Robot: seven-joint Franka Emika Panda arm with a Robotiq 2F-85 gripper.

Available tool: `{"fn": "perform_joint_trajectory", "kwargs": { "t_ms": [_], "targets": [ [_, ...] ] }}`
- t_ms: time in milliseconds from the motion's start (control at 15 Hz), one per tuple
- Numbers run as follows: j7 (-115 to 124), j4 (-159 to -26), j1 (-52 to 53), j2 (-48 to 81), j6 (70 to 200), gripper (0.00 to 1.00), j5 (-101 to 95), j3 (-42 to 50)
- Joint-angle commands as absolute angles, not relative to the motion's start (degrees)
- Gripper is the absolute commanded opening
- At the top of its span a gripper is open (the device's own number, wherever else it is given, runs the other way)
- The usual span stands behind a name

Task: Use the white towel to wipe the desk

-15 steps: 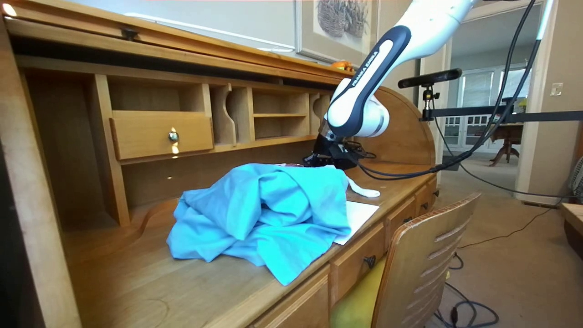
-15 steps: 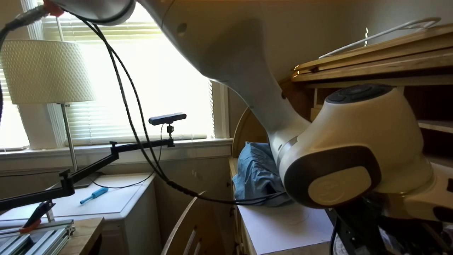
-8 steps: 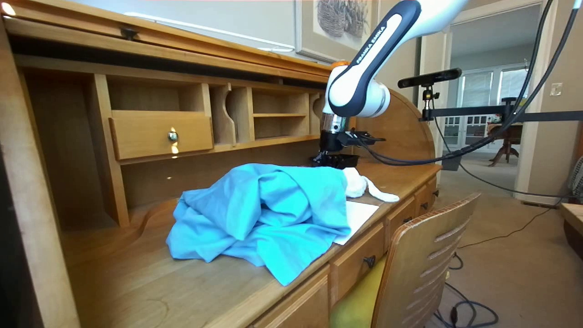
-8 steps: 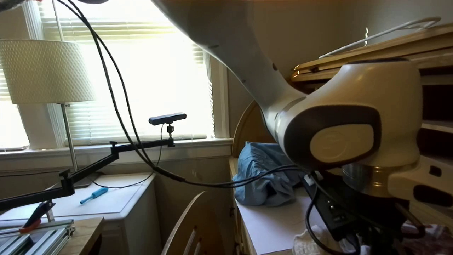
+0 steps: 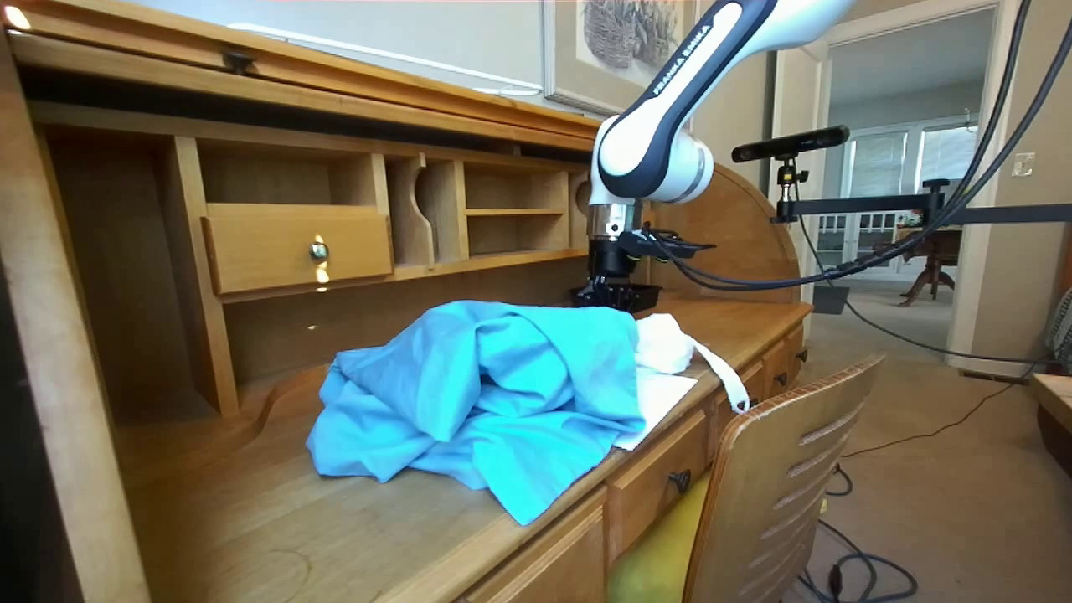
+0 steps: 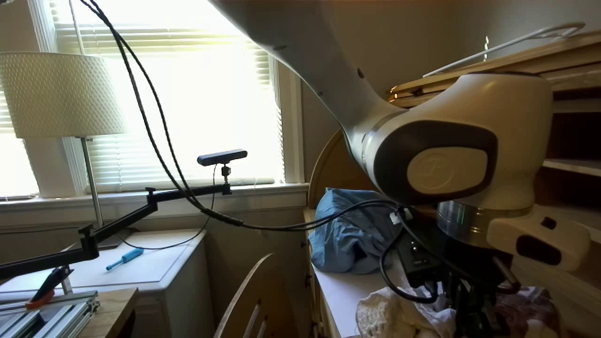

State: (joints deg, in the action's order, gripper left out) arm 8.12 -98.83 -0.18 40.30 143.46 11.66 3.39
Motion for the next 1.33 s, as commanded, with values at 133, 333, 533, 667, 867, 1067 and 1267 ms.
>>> {"fn": "perform_joint_trajectory", "kwargs": {
  "t_ms": [133, 333, 533, 667, 867, 1067, 1267],
  "targets": [
    [10.7, -96.2, -1.7, 45.3, 163.0, 0.02, 14.2, 1.0],
    [11.2, -95.7, -1.0, 48.1, 175.4, 0.02, 13.2, 1.9],
    [11.3, -95.2, 0.9, 51.2, 185.8, 0.02, 12.1, 5.2],
    [11.8, -95.8, 3.7, 52.0, 187.1, 0.02, 12.8, 9.6],
    [12.6, -98.6, 7.1, 50.2, 178.8, 0.02, 13.1, 14.3],
    [11.5, -100.0, 5.4, 46.7, 170.4, 0.02, 11.2, 11.1],
    [11.1, -100.3, 3.4, 43.5, 161.8, 0.02, 10.9, 7.7]
  ]
}}
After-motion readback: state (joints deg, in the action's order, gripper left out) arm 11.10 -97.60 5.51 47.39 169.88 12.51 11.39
